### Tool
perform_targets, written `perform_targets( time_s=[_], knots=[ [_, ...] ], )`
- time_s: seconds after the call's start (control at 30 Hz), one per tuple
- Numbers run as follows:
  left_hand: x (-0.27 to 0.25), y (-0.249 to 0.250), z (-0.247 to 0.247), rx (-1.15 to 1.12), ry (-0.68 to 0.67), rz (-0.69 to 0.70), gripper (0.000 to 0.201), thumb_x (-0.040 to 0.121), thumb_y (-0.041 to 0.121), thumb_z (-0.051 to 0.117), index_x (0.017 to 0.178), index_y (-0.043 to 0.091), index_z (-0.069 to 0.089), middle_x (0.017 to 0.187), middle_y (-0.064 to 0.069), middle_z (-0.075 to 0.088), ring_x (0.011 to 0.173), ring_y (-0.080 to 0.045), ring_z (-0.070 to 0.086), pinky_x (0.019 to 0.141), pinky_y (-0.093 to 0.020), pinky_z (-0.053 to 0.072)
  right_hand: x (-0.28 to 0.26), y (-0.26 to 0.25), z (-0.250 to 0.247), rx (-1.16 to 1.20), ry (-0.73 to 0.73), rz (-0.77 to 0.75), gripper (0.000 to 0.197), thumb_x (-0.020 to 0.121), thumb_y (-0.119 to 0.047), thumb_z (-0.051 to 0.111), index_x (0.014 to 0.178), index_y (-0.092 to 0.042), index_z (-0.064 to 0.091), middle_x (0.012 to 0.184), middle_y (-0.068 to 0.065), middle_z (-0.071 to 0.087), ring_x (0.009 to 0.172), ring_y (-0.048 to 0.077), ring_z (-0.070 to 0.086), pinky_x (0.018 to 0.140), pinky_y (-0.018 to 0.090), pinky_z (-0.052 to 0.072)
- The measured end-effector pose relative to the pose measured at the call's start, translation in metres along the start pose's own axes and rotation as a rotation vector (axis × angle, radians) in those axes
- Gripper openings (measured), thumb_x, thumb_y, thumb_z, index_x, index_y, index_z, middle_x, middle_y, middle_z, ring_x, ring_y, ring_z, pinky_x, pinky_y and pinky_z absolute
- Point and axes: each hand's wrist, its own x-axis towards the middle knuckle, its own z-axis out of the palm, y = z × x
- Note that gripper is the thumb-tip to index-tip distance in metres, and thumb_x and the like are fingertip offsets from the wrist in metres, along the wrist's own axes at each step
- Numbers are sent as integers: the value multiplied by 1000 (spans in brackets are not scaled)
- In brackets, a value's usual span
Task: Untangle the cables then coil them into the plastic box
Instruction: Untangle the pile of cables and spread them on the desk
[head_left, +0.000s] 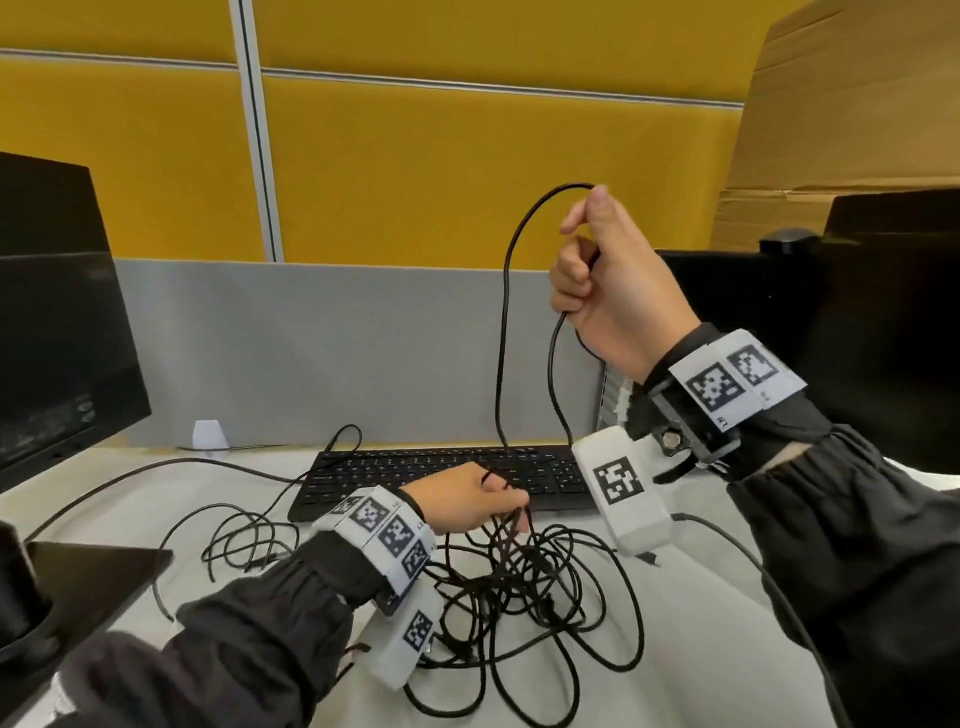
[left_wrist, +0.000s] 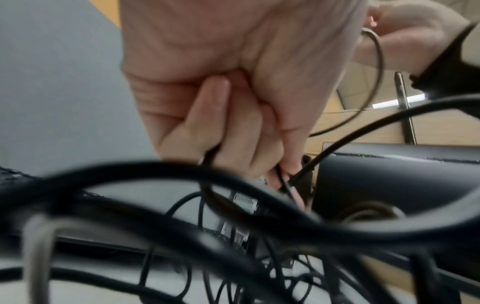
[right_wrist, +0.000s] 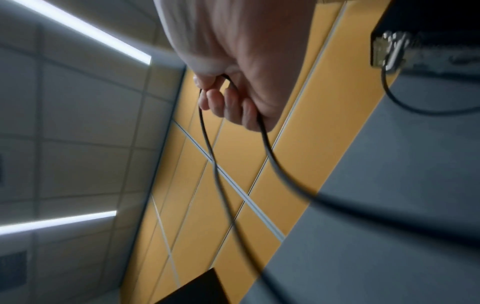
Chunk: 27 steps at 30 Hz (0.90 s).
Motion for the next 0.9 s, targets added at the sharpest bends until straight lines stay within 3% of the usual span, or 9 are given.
perform_targets(
  time_s=[0.13,0.23,0.3,0.4,0.47,0.53,0.67,0.83,0.9],
  knots=[
    [-10,3,-20,-239,130,15,43,98,40,37,80,16,68,40,10,30,36,-9,24,40,-21,20,-8,-3,-21,-532,91,-42,32,101,-34,34,77,-19,48,55,-3,35,40,4,29,38,16,22],
    [-20,14,-40,-316,287,32,38,100,29,40,79,13,67,35,10,28,33,-9,18,34,-18,14,-30,21,-24,-922,-136,143,20,96,-37,44,90,-21,54,68,-7,50,51,-4,44,47,12,37],
    [-26,23,-49,-337,363,54,34,99,25,44,77,11,66,35,9,26,31,-7,18,32,-16,14,-46,45,-17,-1012,-341,329,30,87,-44,58,103,-18,55,79,0,58,65,4,51,60,24,45],
    [-32,33,-55,-324,406,73,32,98,20,46,69,12,59,31,10,31,32,-6,22,35,-19,18,-65,73,1,-832,-532,510,41,83,-36,68,106,-7,52,69,-2,45,55,4,41,55,19,36],
    [-37,34,-55,-378,385,55,33,98,16,45,66,12,53,30,11,38,34,-7,22,39,-21,16,-69,82,7,-755,-512,554,27,87,-35,64,100,-12,57,64,-4,40,50,7,35,47,19,30],
    [-41,33,-56,-488,379,48,34,98,17,45,64,14,50,36,12,30,33,-6,20,37,-18,15,-70,82,10,-664,-448,564,20,93,-34,54,92,-16,60,59,-8,45,50,9,31,43,19,24],
    [-44,29,-55,-575,418,74,27,98,25,45,74,13,49,46,3,27,32,-7,28,43,-21,19,-66,76,13,-304,-493,666,35,87,-33,56,113,-9,56,95,-4,65,48,3,31,40,14,16],
    [-49,30,-57,-672,384,97,0,93,16,53,93,16,53,49,7,32,35,-5,22,33,-16,18,-68,72,23,-514,-594,618,17,94,-22,53,89,-7,59,52,-12,59,40,3,29,39,14,18],
    [-50,26,-59,-770,385,132,10,91,12,57,99,16,52,55,6,36,40,-5,25,37,-16,20,-66,72,24,-487,-559,628,18,96,-22,50,83,-11,57,46,-11,55,36,2,28,37,12,18]
  ],
)
